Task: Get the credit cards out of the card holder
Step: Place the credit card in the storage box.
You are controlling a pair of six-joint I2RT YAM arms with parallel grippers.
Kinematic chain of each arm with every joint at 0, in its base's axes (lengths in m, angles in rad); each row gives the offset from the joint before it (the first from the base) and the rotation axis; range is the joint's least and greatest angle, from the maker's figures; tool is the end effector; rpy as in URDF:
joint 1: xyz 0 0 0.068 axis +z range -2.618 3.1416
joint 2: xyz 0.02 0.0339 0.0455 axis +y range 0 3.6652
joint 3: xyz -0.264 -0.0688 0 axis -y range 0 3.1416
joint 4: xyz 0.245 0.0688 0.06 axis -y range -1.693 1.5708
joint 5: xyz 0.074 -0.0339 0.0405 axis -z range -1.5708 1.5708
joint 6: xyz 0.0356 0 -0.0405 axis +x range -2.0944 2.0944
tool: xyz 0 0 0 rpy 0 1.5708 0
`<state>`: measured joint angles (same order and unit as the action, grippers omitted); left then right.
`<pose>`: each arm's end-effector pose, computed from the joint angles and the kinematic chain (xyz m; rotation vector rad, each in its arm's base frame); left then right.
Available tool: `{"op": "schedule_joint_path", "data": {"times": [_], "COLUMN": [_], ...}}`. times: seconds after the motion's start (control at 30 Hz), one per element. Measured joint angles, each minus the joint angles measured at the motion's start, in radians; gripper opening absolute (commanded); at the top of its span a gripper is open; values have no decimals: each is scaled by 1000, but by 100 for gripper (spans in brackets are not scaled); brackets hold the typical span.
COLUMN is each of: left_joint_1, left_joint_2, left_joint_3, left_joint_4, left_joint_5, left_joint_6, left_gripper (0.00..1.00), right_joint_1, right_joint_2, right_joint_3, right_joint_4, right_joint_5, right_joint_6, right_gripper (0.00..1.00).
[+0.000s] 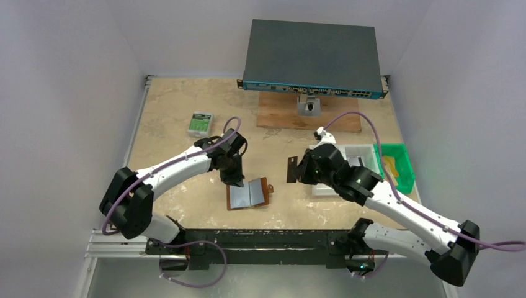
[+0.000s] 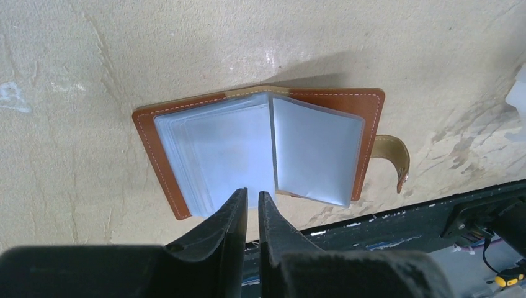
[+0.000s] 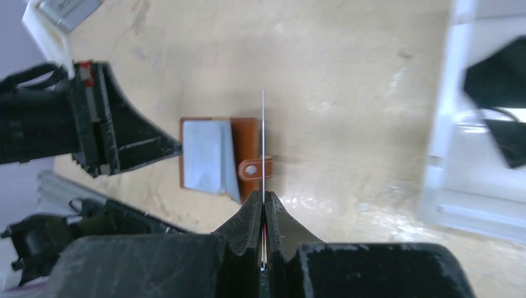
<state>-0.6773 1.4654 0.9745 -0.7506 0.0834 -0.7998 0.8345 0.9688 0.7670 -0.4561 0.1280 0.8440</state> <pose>0.2101 -0.1728 0.2099 -0.1588 2.9206 -0.4174 0.1438 0.1518 0.2739 0.0846 2.3351 0.7534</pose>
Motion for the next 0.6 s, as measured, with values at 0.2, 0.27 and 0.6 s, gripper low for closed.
{"op": "schedule_joint_path", "data": {"times": [0.2, 0.27, 0.6], "left_joint_1": [0, -3, -5], "left_joint_2": [-35, -48, -113], "left_joint_3": [0, 0, 0], "left_joint_4": [-1, -2, -32], "left_joint_5": [11, 14, 14], "left_joint_6": [4, 8, 12], "left_gripper": [12, 13, 14], "right_joint_1": [-3, -11, -155], "right_joint_2": [-38, -14, 169], "right_joint_3": [104, 120, 146], "right_joint_4": [-254, -315, -430], "right_joint_5": [246, 311, 470], "right_joint_6": [5, 8, -22], "right_gripper": [0, 0, 0]}}
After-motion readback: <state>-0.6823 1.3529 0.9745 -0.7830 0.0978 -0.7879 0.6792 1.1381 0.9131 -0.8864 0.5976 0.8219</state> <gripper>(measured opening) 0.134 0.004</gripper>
